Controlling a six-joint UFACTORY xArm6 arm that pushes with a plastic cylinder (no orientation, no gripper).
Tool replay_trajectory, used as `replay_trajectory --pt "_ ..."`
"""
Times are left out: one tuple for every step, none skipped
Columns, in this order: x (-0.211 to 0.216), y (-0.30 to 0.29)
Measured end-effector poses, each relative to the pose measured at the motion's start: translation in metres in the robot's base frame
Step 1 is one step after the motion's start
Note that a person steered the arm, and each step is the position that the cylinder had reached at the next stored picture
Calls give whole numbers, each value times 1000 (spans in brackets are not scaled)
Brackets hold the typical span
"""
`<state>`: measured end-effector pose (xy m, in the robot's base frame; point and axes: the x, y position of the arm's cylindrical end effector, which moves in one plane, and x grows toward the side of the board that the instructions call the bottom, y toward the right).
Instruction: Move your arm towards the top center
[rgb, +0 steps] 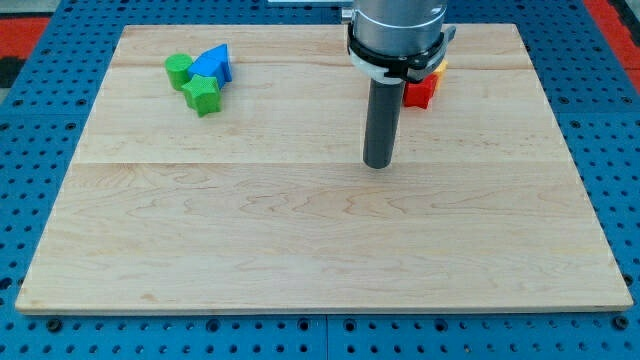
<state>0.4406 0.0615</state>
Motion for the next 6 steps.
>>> replay_trajectory --pt "-19 -4" --pt "-53 -9" --pt "-94 -34" --pt "-131 -68" --pt "-139 -51" --pt "-144 -23"
